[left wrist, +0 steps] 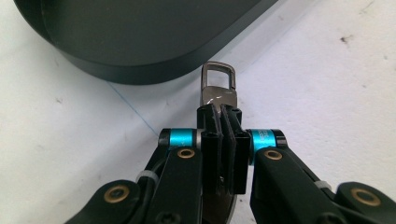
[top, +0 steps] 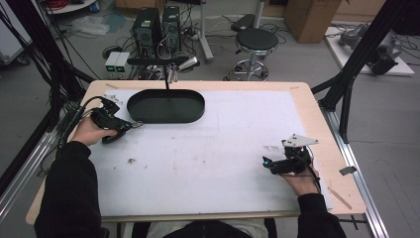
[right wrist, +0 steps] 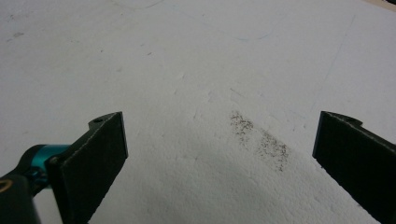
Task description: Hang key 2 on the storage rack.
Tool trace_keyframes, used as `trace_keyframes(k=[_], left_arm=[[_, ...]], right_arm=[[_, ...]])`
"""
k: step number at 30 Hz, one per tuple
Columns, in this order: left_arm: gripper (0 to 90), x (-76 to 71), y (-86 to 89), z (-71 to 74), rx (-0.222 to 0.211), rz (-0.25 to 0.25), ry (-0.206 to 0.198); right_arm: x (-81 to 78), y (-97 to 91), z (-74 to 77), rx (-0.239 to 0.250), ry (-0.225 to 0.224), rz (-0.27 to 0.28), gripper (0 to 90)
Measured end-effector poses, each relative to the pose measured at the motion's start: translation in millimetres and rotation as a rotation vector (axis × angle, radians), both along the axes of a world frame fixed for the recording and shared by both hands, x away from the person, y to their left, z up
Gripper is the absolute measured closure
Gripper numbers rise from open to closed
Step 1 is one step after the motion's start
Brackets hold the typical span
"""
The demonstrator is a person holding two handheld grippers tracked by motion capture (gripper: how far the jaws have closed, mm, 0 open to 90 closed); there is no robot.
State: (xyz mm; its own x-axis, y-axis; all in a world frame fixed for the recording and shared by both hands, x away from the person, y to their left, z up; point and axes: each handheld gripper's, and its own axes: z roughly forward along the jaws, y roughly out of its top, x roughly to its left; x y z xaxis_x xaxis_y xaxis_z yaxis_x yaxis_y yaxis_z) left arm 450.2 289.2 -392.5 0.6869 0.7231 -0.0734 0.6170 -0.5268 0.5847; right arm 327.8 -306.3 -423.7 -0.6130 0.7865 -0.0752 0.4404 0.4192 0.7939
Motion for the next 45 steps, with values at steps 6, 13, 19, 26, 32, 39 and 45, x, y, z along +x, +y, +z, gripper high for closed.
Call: trace_keyframes(k=[6,13,19,26,32,39,45], left_arm=[[86.7,-5.3,-4.3,16.5,0.002,-0.025,-0.026],[86.7,-11.2,-2.7,45.7,-0.027,-0.029,-0.116],[86.7,-10.3,-11.6,69.2,-0.025,-0.061,-0.155],[86.7,-1.3,-20.2,91.9,-0.024,-0.077,-0.199],[86.7,6.9,-26.8,110.0,-0.027,-0.079,-0.230],[86.7,12.3,-37.3,129.7,-0.005,-0.124,-0.257],[86.7,18.1,-39.3,140.0,0.002,-0.108,-0.292]], right_arm=[[0.7,-0.4,0.5,0.009,-0.003,-0.004,2.2],[0.8,-1.3,1.5,0.012,-0.008,-0.002,2.2],[0.8,-0.8,1.7,0.012,-0.010,0.002,2.2],[1.1,-1.6,1.1,0.012,-0.005,0.004,2.2],[0.9,-2.5,1.1,0.012,-0.003,0.003,2.2],[1.1,-2.4,-0.3,0.015,0.009,0.000,2.2],[1.2,-2.7,0.1,0.012,0.003,0.006,2.2]])
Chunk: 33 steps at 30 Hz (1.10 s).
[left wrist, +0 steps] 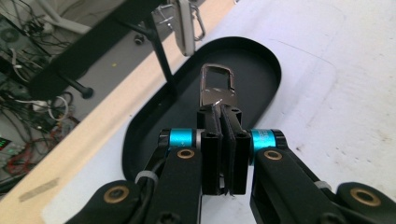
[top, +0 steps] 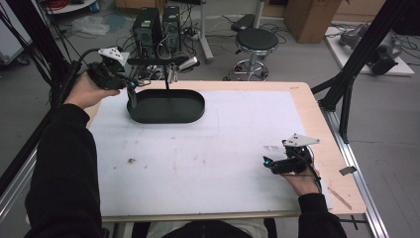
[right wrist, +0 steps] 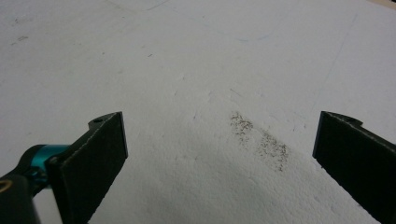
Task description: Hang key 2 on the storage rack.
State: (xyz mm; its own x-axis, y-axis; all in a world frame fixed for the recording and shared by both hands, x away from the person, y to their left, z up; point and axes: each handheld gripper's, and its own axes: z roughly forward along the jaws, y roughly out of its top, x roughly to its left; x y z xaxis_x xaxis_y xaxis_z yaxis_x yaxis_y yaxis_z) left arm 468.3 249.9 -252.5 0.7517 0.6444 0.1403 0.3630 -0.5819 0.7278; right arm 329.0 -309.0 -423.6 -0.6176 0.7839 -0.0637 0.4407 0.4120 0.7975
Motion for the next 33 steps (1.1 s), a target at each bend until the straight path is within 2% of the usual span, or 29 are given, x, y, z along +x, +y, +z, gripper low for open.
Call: trace_keyframes(k=[7,10,12,14,20,26,28,31,33], left_arm=[[86.7,6.4,1.3,4.7,-0.003,0.044,-0.027],[86.7,9.8,-2.9,5.7,-0.010,0.045,-0.037],[86.7,11.6,-7.2,6.7,-0.011,0.029,-0.050],[86.6,14.7,-11.5,7.4,-0.001,0.025,-0.052],[86.5,24.0,-19.6,7.2,0.019,0.049,-0.055],[86.5,34.3,-25.4,-1.8,0.035,0.091,-0.055],[86.5,36.0,-27.4,-3.9,0.057,0.114,-0.076],[86.6,38.5,-28.2,-4.5,0.034,0.139,-0.091],[86.6,40.2,-27.9,-5.0,0.028,0.147,-0.087]], right_arm=[[-0.4,0.1,0.1,0.006,0.001,-0.004,2.2],[-1.0,-0.1,0.6,0.004,0.000,-0.003,2.2],[-1.6,0.0,1.2,0.010,-0.001,-0.003,2.2],[-1.4,-0.4,1.3,0.011,0.000,-0.005,2.2],[-0.4,1.8,-0.3,-0.003,0.005,0.008,2.3],[-1.2,2.1,-0.4,-0.002,0.003,0.016,2.3],[-1.3,2.0,-0.5,-0.003,0.008,0.013,2.3],[-0.8,1.2,-1.1,-0.004,0.009,0.008,2.3],[-0.7,0.9,-1.7,-0.008,0.010,0.007,2.3]])
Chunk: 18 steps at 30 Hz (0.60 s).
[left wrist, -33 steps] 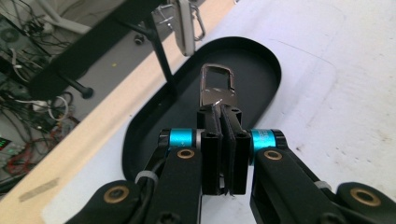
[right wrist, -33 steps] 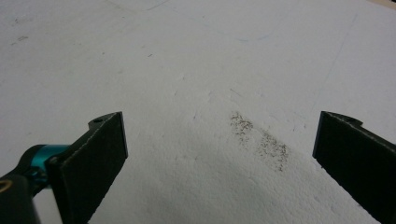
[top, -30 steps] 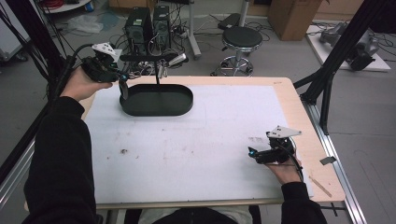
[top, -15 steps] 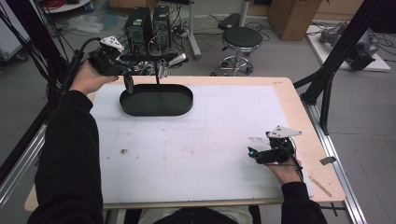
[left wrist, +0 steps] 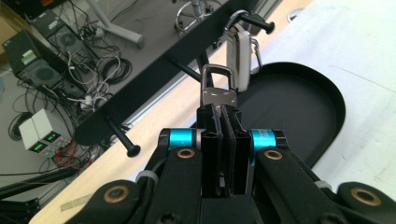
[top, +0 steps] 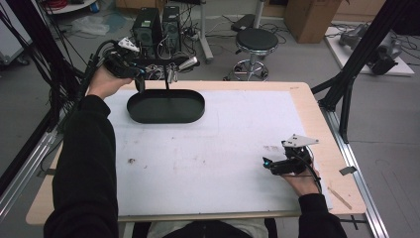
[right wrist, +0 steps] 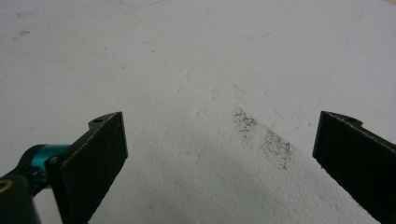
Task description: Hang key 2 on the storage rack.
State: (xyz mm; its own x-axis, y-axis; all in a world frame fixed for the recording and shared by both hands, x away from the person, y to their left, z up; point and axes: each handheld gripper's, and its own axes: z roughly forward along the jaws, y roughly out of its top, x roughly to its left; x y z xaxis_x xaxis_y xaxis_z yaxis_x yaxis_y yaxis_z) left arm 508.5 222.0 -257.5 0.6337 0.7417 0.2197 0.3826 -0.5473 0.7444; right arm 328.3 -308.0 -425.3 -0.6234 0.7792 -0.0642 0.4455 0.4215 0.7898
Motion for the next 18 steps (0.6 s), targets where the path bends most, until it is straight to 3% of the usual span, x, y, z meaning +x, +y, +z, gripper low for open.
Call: trace_keyframes(k=[4,7,14,18], left_arm=[[86.5,2.1,-2.2,-6.4,0.007,0.016,0.024],[86.4,4.6,-4.2,-12.0,-0.018,0.041,0.024],[86.3,10.7,-2.4,-17.3,0.001,0.092,0.023],[86.3,14.8,-2.5,-20.7,-0.012,0.101,0.011]], right_arm=[[-0.7,-1.2,-0.1,-0.009,-0.005,-0.010,2.2],[-0.4,-3.3,0.7,0.000,-0.009,-0.019,2.2],[0.5,-6.7,1.7,0.017,-0.013,-0.035,2.2],[0.6,-7.9,2.6,0.034,-0.016,-0.040,2.2]])
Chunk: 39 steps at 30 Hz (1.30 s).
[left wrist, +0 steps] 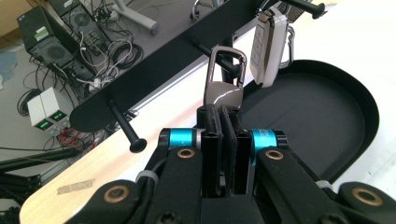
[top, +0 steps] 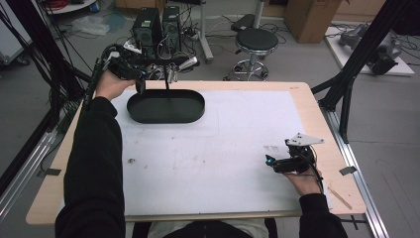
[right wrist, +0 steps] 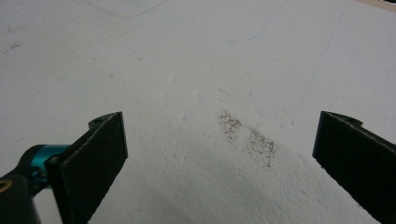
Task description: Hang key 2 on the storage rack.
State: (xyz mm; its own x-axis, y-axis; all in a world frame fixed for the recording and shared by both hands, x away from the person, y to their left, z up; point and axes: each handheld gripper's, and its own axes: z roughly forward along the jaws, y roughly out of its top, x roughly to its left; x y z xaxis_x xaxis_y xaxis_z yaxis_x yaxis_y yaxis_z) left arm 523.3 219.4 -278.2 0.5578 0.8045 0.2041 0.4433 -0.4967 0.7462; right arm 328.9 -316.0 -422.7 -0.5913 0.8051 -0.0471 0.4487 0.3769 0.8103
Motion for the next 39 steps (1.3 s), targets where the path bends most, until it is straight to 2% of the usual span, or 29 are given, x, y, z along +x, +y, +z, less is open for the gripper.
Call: trace_keyframes(k=[6,10,13,17,18,20,21,22,24,27,32,37,39], left_arm=[[86.2,6.4,-2.3,-5.0,-0.029,0.019,-0.019],[86.2,8.8,-1.9,-6.4,-0.026,0.028,-0.029],[85.7,12.1,-0.3,-9.1,-0.049,0.034,-0.025],[83.4,13.4,0.1,-11.9,-0.067,0.035,-0.010],[69.3,12.4,0.6,-9.8,-0.095,0.039,-0.008],[56.4,11.5,0.7,-9.2,-0.089,0.040,-0.011],[52.8,10.2,1.1,-7.9,-0.101,0.030,-0.007],[52.8,9.1,1.5,-6.6,-0.115,0.019,0.000],[47.6,6.8,0.8,-4.7,-0.108,0.020,0.001],[36.8,4.9,0.5,-4.8,-0.099,0.022,0.032],[27.5,-0.5,-1.9,-4.5,-0.091,-0.013,0.078],[27.6,-11.8,-0.9,-13.1,-0.149,-0.047,0.100],[26.8,-15.1,0.7,-18.9,-0.149,-0.050,0.111]], right_arm=[[0.2,0.9,-0.5,-0.002,0.006,0.001,2.2],[0.2,1.1,-0.9,-0.005,0.008,-0.002,2.3],[1.3,1.9,-1.6,-0.008,0.020,-0.008,2.2],[1.3,2.8,-1.1,-0.008,0.015,-0.007,2.3],[1.1,3.1,-0.8,-0.001,0.011,-0.006,2.2],[0.8,3.0,-0.6,0.000,0.011,-0.009,2.2],[0.6,2.7,-0.4,0.002,0.010,-0.007,2.2],[0.6,2.7,-0.4,0.002,0.010,-0.007,2.2],[-0.1,2.7,0.1,0.006,0.010,-0.007,2.2],[0.2,2.1,0.3,0.011,0.013,-0.004,2.2],[0.5,2.1,0.4,0.008,0.008,0.000,2.2],[0.9,1.5,-0.1,0.014,0.020,0.006,2.2],[1.3,1.7,-1.5,0.009,0.033,0.004,2.2]])
